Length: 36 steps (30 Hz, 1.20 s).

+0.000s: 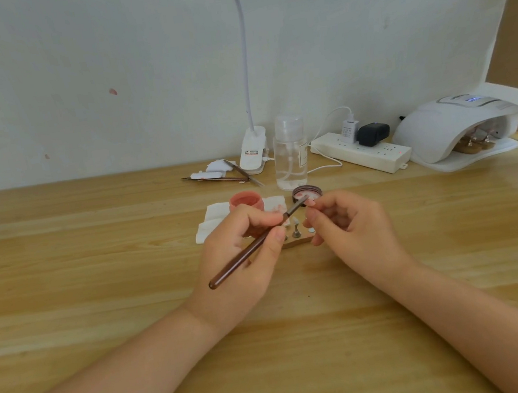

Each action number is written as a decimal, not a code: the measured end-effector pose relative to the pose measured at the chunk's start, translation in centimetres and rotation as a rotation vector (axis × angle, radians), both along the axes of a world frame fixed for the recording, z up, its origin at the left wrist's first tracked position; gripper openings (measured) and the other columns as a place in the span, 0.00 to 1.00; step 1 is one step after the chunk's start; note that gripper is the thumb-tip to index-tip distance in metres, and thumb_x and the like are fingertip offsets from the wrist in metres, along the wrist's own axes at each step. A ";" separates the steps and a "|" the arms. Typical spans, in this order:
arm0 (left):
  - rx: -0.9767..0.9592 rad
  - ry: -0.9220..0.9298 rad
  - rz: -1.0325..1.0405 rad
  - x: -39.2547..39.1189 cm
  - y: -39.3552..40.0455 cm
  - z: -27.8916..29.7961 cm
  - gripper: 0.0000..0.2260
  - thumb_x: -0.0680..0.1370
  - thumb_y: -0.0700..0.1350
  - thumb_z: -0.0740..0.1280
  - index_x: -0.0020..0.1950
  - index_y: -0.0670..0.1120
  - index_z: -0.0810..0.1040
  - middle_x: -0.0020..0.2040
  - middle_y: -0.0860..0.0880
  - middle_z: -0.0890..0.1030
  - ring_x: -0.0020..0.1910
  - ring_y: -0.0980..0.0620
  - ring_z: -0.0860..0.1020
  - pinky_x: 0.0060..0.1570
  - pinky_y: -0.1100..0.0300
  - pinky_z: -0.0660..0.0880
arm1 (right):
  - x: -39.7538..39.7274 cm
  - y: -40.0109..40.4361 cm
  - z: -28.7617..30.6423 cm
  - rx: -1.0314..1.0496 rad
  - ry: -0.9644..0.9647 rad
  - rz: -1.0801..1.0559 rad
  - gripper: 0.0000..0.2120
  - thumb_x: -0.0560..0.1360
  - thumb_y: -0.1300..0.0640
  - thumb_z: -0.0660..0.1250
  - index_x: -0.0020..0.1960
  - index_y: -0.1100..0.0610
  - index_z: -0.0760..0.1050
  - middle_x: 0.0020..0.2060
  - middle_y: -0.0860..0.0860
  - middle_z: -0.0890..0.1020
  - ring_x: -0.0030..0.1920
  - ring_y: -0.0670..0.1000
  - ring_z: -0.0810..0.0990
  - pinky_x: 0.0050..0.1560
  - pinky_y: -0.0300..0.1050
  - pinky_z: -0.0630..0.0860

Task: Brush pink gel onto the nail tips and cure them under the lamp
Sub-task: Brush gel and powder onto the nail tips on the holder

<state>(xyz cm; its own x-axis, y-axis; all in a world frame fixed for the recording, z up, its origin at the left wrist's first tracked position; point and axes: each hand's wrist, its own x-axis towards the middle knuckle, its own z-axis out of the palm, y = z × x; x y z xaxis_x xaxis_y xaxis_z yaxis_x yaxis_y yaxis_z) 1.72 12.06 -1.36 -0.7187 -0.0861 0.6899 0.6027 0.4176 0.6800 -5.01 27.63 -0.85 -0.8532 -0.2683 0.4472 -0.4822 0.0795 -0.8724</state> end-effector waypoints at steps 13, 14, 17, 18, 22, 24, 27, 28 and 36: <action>0.063 -0.046 -0.012 0.0 0.0 0.1 0.05 0.76 0.46 0.67 0.47 0.57 0.77 0.52 0.63 0.81 0.61 0.59 0.76 0.58 0.67 0.72 | 0.0 -0.1 0.0 -0.012 -0.003 -0.015 0.07 0.74 0.61 0.69 0.41 0.50 0.77 0.35 0.54 0.83 0.30 0.47 0.80 0.29 0.32 0.72; 0.039 -0.039 -0.003 0.1 0.1 0.2 0.06 0.75 0.43 0.67 0.47 0.56 0.77 0.52 0.64 0.81 0.59 0.62 0.77 0.56 0.70 0.71 | 0.0 0.0 0.0 -0.006 0.001 -0.017 0.07 0.74 0.61 0.69 0.41 0.50 0.77 0.35 0.54 0.83 0.31 0.48 0.80 0.30 0.32 0.73; -0.017 -0.008 0.020 0.3 0.0 0.1 0.03 0.75 0.42 0.67 0.43 0.49 0.76 0.43 0.58 0.81 0.46 0.63 0.79 0.50 0.74 0.70 | -0.1 0.1 0.0 0.005 -0.003 -0.022 0.06 0.74 0.61 0.70 0.41 0.51 0.78 0.35 0.54 0.83 0.31 0.48 0.80 0.32 0.34 0.75; -0.023 0.004 0.024 0.4 -0.1 0.2 0.02 0.75 0.44 0.65 0.42 0.47 0.75 0.40 0.53 0.80 0.42 0.61 0.78 0.48 0.74 0.69 | -0.1 0.1 0.0 0.005 -0.005 -0.027 0.06 0.74 0.60 0.70 0.41 0.50 0.78 0.35 0.54 0.82 0.31 0.47 0.80 0.32 0.34 0.75; -0.004 0.027 0.028 0.5 -0.3 0.2 0.04 0.74 0.46 0.62 0.42 0.48 0.74 0.38 0.51 0.78 0.40 0.59 0.76 0.45 0.73 0.69 | -0.2 0.1 -0.1 0.011 -0.008 -0.040 0.06 0.73 0.60 0.70 0.41 0.50 0.77 0.34 0.53 0.82 0.31 0.46 0.80 0.33 0.35 0.76; 0.038 -0.007 0.016 0.4 -0.2 0.2 0.02 0.74 0.48 0.64 0.43 0.55 0.75 0.42 0.56 0.81 0.49 0.60 0.78 0.49 0.71 0.70 | -0.3 0.1 -0.2 0.017 0.002 -0.044 0.07 0.73 0.60 0.70 0.41 0.49 0.77 0.34 0.53 0.82 0.31 0.47 0.80 0.34 0.36 0.77; 0.071 -0.058 -0.011 0.1 0.0 0.0 0.05 0.75 0.45 0.67 0.46 0.56 0.77 0.50 0.59 0.82 0.57 0.60 0.78 0.54 0.69 0.72 | -0.3 0.1 -0.3 0.024 0.014 -0.051 0.07 0.74 0.61 0.70 0.41 0.49 0.78 0.34 0.53 0.82 0.32 0.50 0.81 0.35 0.40 0.79; 0.066 -0.062 -0.019 0.1 0.0 0.0 0.06 0.75 0.43 0.67 0.46 0.54 0.77 0.50 0.60 0.82 0.56 0.61 0.78 0.54 0.70 0.72 | -0.3 0.1 -0.3 0.026 0.017 -0.053 0.08 0.74 0.61 0.70 0.41 0.49 0.78 0.34 0.53 0.82 0.32 0.50 0.81 0.36 0.40 0.79; 0.050 0.017 0.001 0.5 -0.4 0.2 0.02 0.74 0.48 0.62 0.43 0.53 0.74 0.40 0.49 0.78 0.46 0.54 0.77 0.49 0.64 0.71 | -0.2 0.2 -0.2 0.043 0.032 -0.080 0.05 0.73 0.59 0.70 0.41 0.50 0.78 0.34 0.52 0.82 0.35 0.53 0.81 0.39 0.48 0.80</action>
